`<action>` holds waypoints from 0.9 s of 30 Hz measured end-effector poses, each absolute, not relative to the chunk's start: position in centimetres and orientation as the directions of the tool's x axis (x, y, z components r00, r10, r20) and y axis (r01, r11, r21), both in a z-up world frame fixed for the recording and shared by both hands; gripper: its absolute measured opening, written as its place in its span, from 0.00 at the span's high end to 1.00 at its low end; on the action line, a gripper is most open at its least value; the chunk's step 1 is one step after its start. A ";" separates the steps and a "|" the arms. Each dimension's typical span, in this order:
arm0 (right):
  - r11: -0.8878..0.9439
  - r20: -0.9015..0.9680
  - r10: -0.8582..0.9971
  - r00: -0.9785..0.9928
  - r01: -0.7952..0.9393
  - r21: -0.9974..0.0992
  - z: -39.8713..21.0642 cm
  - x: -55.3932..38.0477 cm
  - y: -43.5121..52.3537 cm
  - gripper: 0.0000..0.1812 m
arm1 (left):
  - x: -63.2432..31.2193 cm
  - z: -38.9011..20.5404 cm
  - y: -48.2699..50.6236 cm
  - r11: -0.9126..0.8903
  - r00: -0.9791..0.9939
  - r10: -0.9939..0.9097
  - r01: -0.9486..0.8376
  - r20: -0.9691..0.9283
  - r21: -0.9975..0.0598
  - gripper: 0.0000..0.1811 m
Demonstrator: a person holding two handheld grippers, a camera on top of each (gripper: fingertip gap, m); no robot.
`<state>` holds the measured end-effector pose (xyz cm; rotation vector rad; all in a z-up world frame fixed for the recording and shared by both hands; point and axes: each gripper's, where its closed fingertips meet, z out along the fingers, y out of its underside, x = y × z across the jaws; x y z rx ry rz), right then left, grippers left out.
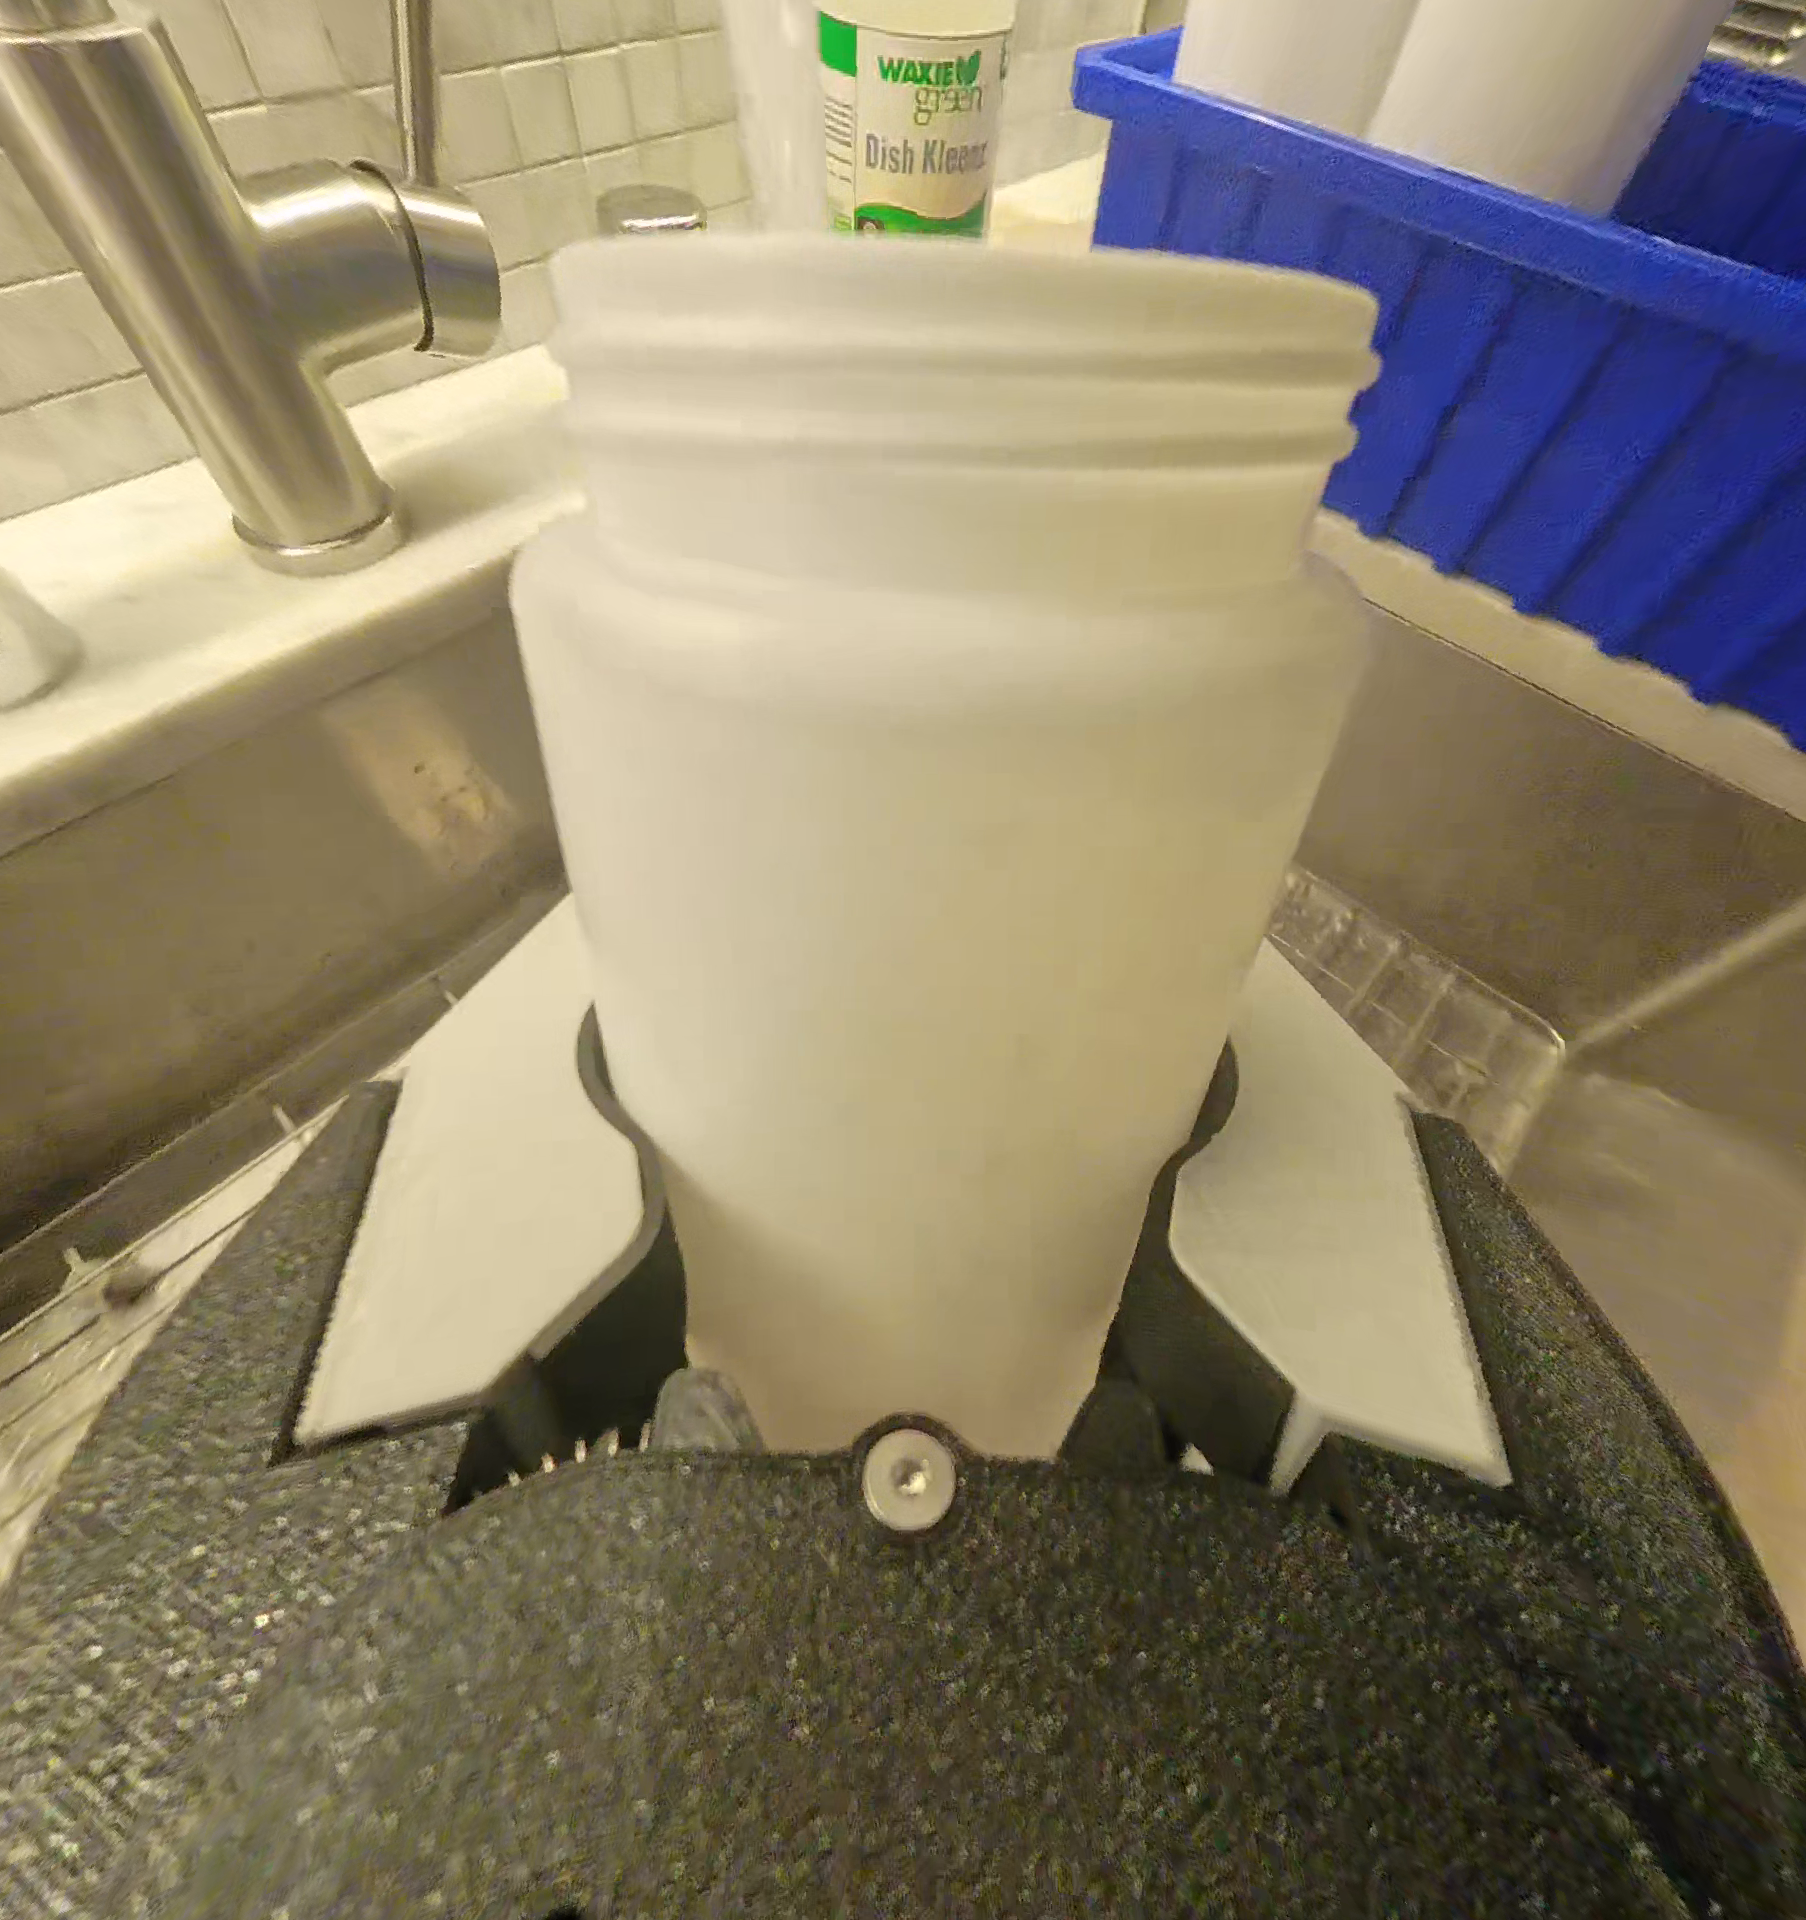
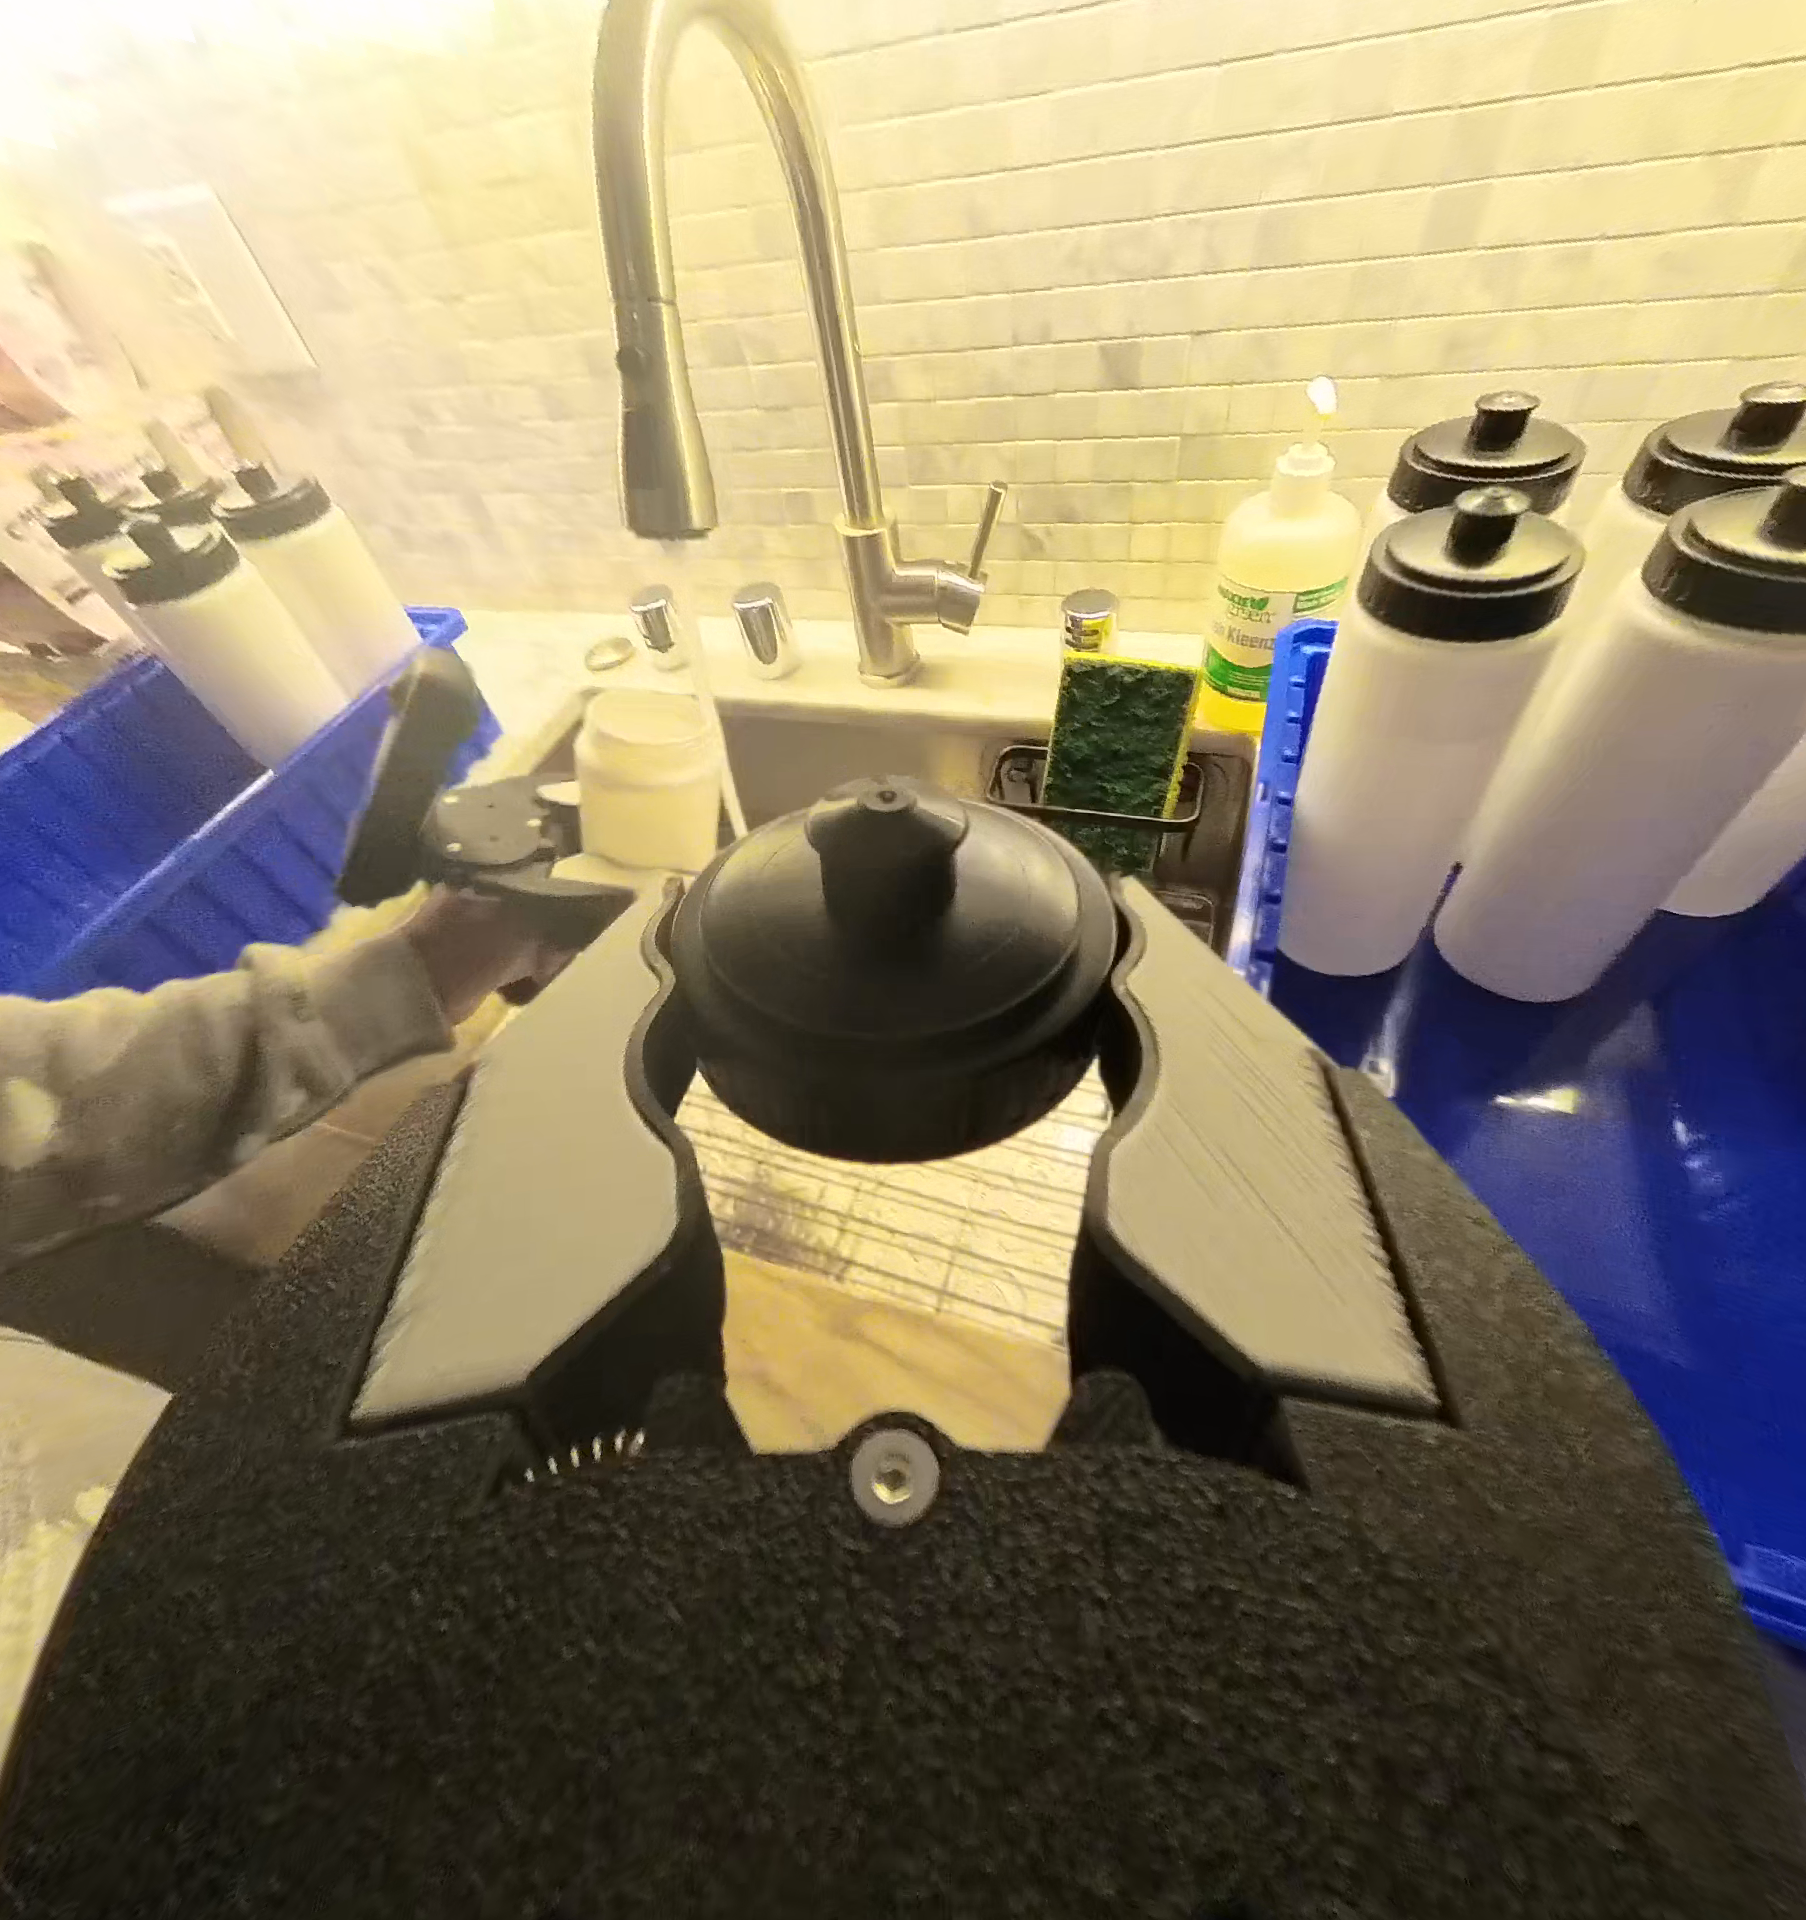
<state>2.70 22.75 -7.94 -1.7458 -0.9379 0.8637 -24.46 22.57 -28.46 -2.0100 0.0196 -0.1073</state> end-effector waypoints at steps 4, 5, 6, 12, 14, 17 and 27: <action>-0.268 -0.130 0.883 0.451 0.257 -0.928 -8.2 3.0 23.7 0.56 | -24.9 -28.1 26.9 -0.362 0.997 -0.054 0.039 0.063 -0.932 0.41; -0.265 -0.122 0.885 0.449 0.271 -0.926 -8.4 3.0 23.9 0.56 | -25.0 -27.7 27.7 -0.340 0.997 -0.050 0.041 0.062 -0.939 0.42; -0.265 -0.120 0.888 0.443 0.282 -0.922 -8.5 3.0 24.1 0.56 | -25.1 -27.3 28.3 -0.322 0.997 -0.044 0.045 0.062 -0.946 0.42; -0.265 -0.121 0.896 0.426 0.297 -0.917 -8.8 2.3 24.9 0.56 | -25.5 -25.5 29.6 -0.246 0.996 -0.037 0.066 0.077 -0.967 0.42; -0.266 -0.124 0.899 0.420 0.300 -0.916 -9.0 2.0 25.0 0.56 | -25.4 -25.2 29.6 -0.240 0.996 -0.044 0.063 0.076 -0.969 0.42; -0.263 -0.124 0.904 0.410 0.303 -0.916 -9.0 1.5 25.0 0.56 | -25.5 -25.0 29.5 -0.232 0.996 -0.044 0.063 0.076 -0.971 0.43; -0.265 -0.131 0.915 0.381 0.325 -0.908 -9.7 0.4 24.5 0.56 | -25.8 -25.2 29.3 -0.228 0.995 -0.048 0.077 0.090 -0.971 0.43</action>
